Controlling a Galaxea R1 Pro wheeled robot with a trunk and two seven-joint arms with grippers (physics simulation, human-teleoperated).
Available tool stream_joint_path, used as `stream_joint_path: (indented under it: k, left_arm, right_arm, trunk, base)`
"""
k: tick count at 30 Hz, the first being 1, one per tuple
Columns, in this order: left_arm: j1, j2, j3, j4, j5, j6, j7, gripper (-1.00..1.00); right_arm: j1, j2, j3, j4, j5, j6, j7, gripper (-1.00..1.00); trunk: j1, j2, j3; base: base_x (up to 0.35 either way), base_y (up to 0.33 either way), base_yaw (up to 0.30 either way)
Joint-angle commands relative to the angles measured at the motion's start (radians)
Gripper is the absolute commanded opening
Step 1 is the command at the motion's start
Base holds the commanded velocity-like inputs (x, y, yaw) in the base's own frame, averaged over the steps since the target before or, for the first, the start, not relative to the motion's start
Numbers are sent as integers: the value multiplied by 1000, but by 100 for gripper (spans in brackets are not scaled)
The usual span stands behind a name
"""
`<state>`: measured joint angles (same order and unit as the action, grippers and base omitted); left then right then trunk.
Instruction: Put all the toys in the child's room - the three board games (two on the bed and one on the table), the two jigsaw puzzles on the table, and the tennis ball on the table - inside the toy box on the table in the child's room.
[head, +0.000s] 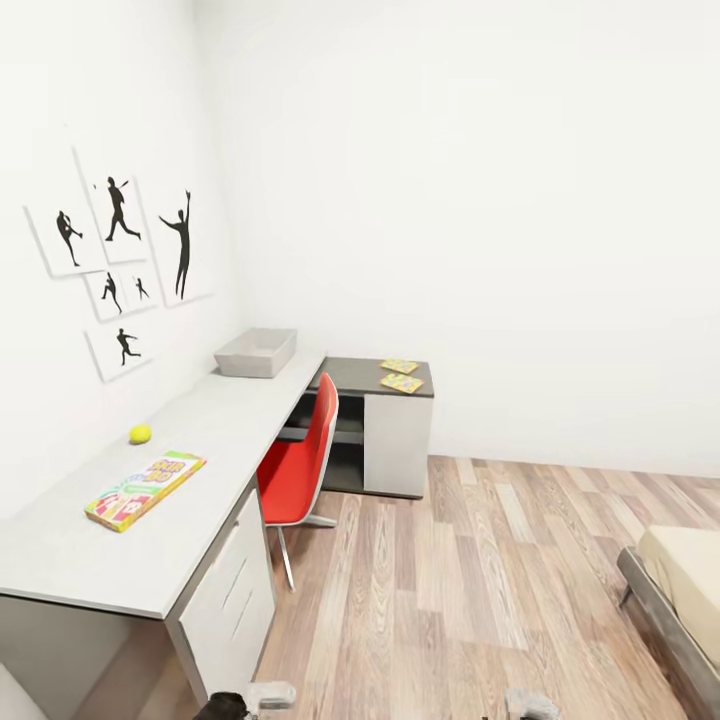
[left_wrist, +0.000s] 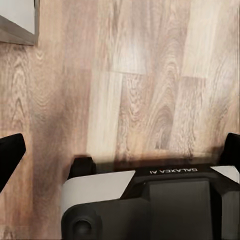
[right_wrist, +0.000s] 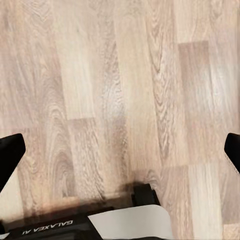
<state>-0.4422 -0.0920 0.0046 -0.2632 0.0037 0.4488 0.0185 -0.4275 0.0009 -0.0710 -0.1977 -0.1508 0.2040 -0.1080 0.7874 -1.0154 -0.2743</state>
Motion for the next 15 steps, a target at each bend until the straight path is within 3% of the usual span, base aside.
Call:
stream_joint_path:
  k: [1, 4, 8, 9, 12, 15]
  left_arm:
    - [-19, 0, 1, -2, 1, 19, 1, 100]
    - [-103, -1, 3, -15, 2, 83, -1, 100]
    - [-147, 1, 6, -77, 3, 129, -5, 100]
    - [-154, 3, 7, -111, 3, 157, -9, 100]
    - [-161, 8, 8, -160, 4, 202, -23, 100]
    - [-166, 30, 23, -207, 5, 248, -94, 100]
  right_arm:
    - [-15, -2, -8, -3, -10, 20, -4, 100]
    - [-87, -22, -49, -17, -20, 113, -5, 100]
    - [-133, -36, -90, -71, -29, 248, -4, 100]
    - [-142, -37, -103, -115, -31, 304, -3, 100]
    - [-147, -35, -119, -204, -32, 376, -3, 100]
    - [-147, -32, -136, -363, -33, 464, -3, 100]
  trunk:
    - [-4, 6, 2]
    - [-15, 27, 11]
    - [-31, 55, 24]
    - [-35, 62, 27]
    - [-46, 83, 36]
    - [-58, 104, 46]
  base:
    - [0, 0, 0]
    - [0, 0, 0]
    - [0, 0, 0]
    - [0, 0, 0]
    - [0, 0, 0]
    - [0, 0, 0]
